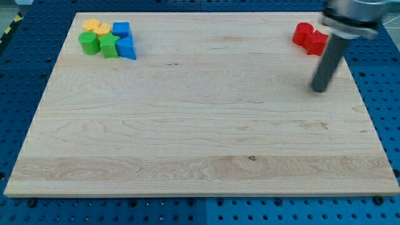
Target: Separate the red star from the red circle
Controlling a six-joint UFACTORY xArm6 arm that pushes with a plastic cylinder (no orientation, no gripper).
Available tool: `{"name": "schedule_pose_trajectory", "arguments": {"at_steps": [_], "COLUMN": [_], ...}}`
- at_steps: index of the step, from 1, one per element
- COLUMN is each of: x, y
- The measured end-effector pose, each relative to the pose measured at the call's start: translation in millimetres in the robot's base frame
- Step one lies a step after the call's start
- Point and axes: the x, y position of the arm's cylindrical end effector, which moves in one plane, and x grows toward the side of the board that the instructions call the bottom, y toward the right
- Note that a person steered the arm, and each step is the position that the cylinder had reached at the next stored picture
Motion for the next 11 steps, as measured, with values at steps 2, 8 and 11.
{"name": "schedule_pose_trajectory", "arguments": {"at_steps": [2,8,11], "x": [-18.5,-144.4,-144.4], "y": [63.5,12.1,-44.2]}}
